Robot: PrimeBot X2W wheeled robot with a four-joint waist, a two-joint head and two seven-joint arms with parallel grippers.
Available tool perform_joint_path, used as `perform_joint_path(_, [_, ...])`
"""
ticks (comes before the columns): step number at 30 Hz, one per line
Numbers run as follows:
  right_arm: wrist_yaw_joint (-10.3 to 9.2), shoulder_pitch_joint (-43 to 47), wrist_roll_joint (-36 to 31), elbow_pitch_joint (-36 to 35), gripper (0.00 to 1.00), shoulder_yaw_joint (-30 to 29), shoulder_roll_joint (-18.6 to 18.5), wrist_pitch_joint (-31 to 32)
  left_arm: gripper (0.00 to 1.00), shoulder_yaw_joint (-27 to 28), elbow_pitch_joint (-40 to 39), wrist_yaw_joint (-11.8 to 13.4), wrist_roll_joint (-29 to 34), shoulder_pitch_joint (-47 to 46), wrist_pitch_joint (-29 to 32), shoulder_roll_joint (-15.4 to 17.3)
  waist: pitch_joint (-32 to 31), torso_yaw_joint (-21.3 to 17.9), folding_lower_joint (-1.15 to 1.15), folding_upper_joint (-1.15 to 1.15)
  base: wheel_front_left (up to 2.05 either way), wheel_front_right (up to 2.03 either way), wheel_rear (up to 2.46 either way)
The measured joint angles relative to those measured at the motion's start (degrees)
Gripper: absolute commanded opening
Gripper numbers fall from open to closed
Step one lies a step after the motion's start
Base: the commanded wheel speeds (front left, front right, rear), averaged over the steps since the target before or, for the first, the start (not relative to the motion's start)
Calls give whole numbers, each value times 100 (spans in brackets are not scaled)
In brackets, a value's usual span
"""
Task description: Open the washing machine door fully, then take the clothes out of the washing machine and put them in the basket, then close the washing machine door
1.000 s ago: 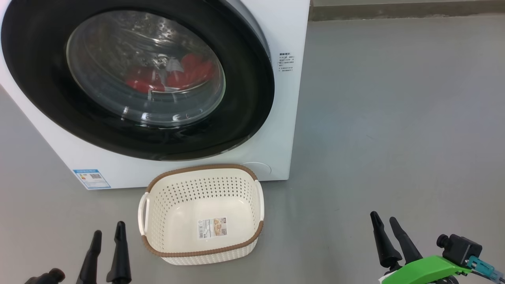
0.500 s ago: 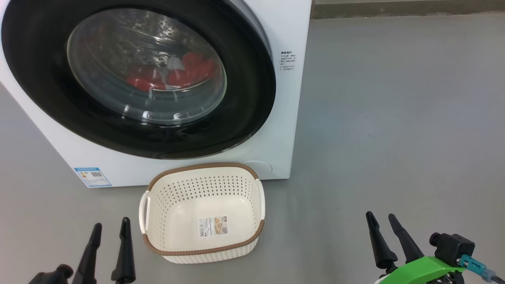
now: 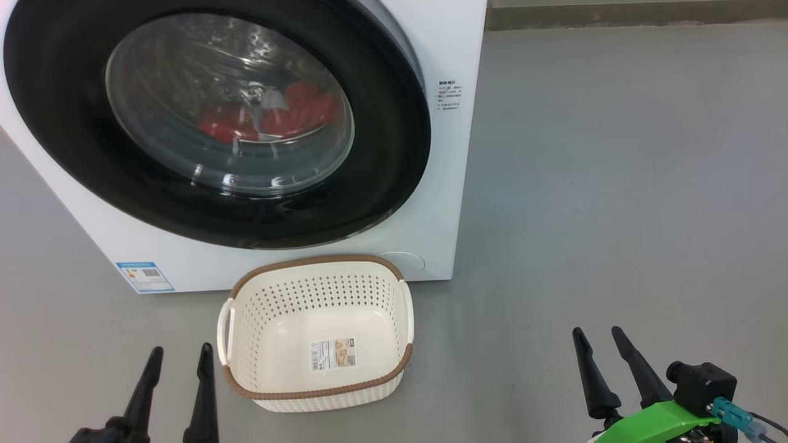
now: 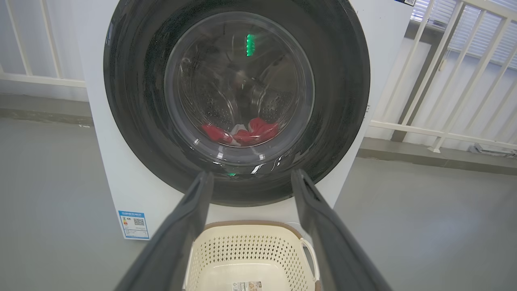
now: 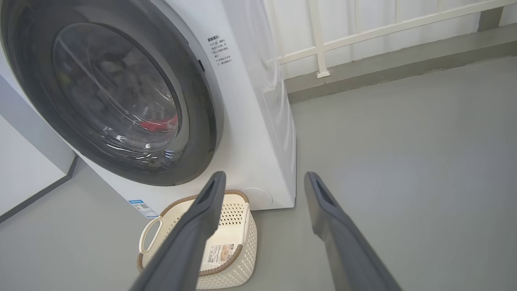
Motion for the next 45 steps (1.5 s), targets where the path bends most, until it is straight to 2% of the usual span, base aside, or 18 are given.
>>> perform_joint_path(10, [0, 114, -584, -67, 100, -62, 9, -145, 100, -16, -8, 0, 414, 109, -153, 13, 20, -9, 0, 0, 0, 0, 0])
perform_joint_path(20, [0, 154, -598, -125, 100, -292, 34, -145, 100, 41, 53, 0, 412, 108, -153, 14, 25, -36, 0, 0, 0, 0, 0])
perform_joint_path(40, [0, 258, -736, -134, 100, -365, 78, -145, 100, 44, 98, 1, 390, 108, -153, 15, 23, -56, 0, 0, 0, 0, 0])
perform_joint_path(41, [0, 258, -734, -132, 84, -364, 79, -145, 100, 44, 98, 2, 390, 108, -153, 15, 28, -53, 0, 0, 0, 0, 0])
perform_joint_path(42, [0, 258, -734, -130, 43, -363, 80, -145, 100, 43, 98, 1, 390, 108, -153, 15, 33, -49, 0, 0, 0, 0, 0])
perform_joint_path(43, [0, 258, -734, -130, 22, -363, 80, -145, 100, 43, 98, 1, 390, 108, -153, 15, 33, -49, 0, 0, 0, 0, 0])
perform_joint_path(44, [0, 255, -732, -125, 22, -355, 81, -145, 100, 42, 98, 2, 389, 108, -153, 15, 40, -45, 0, 0, 0, 0, 0])
perform_joint_path(45, [0, 244, -700, -120, 0, -342, 81, -145, 100, 41, 98, 2, 389, 108, -153, 15, 50, -43, 0, 0, 0, 0, 0])
